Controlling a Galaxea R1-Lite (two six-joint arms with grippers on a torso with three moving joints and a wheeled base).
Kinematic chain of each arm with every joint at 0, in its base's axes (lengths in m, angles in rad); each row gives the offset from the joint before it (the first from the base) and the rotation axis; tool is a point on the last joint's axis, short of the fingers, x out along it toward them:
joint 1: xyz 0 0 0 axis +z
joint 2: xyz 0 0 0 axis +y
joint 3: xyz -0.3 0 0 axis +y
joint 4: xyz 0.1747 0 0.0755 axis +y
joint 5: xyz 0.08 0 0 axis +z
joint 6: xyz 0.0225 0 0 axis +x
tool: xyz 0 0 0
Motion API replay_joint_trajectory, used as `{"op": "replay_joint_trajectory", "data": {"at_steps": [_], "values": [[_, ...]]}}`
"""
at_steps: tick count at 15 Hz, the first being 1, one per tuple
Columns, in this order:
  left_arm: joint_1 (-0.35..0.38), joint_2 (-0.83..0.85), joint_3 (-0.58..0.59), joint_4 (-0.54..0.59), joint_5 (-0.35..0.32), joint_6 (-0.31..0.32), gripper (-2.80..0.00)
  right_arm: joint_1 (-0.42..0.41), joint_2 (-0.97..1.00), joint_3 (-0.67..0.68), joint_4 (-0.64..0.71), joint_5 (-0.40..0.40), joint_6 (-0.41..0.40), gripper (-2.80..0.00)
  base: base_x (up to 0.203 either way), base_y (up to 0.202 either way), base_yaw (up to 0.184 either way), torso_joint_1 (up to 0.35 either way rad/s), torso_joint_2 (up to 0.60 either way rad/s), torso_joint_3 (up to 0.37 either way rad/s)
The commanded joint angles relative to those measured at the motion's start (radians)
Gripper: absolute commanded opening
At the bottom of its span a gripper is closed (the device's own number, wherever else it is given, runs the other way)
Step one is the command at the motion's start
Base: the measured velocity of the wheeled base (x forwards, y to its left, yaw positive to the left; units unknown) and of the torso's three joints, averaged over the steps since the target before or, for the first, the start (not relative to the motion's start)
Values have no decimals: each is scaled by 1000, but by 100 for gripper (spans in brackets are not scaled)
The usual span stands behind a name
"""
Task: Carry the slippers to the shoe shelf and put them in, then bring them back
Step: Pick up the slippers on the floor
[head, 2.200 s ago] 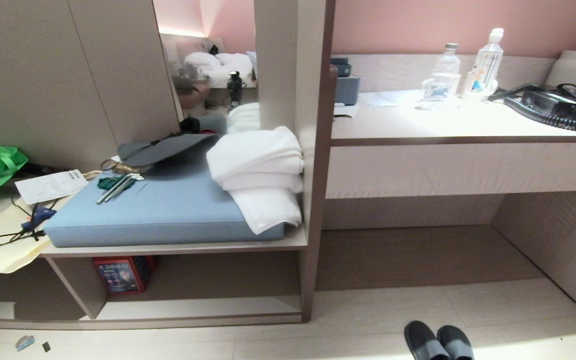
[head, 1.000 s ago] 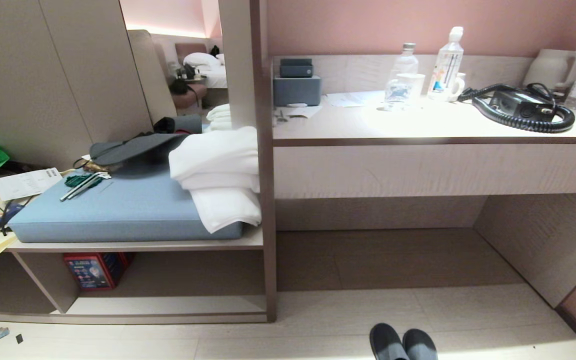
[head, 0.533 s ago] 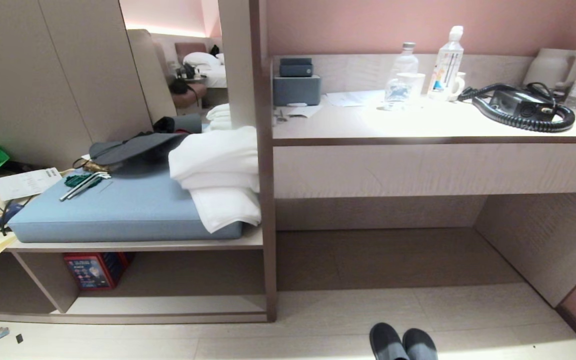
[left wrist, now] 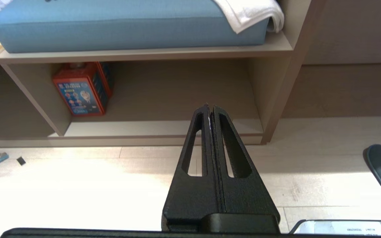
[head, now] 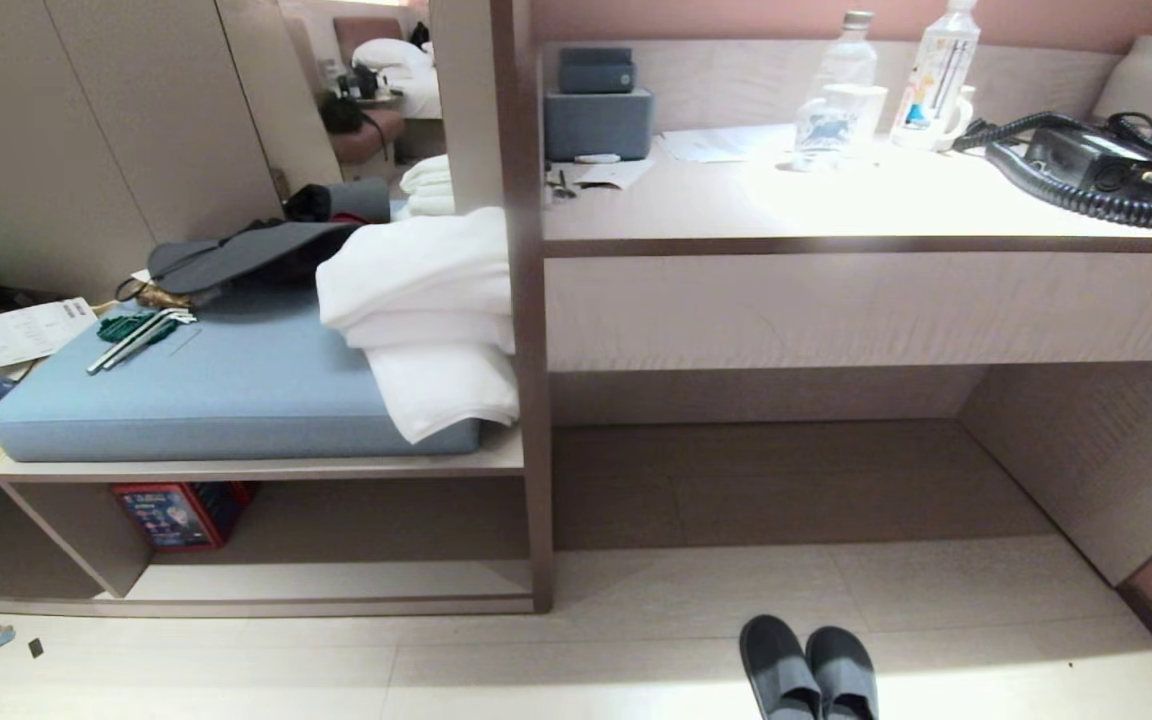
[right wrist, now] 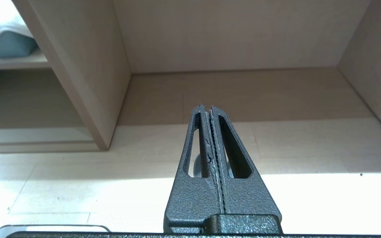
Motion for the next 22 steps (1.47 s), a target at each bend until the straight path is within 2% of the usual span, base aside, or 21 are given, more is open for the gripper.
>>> {"op": "replay_joint_trajectory", "data": {"at_steps": [1,22], "values": [[0,0,0,0,0,0,-280,0,0,0,0,0,0,-280,0,0,0,4,2,-194],[0,0,0,1,0,0,-280,0,0,0,0,0,1,-280,0,0,0,2,3,-198]]}}
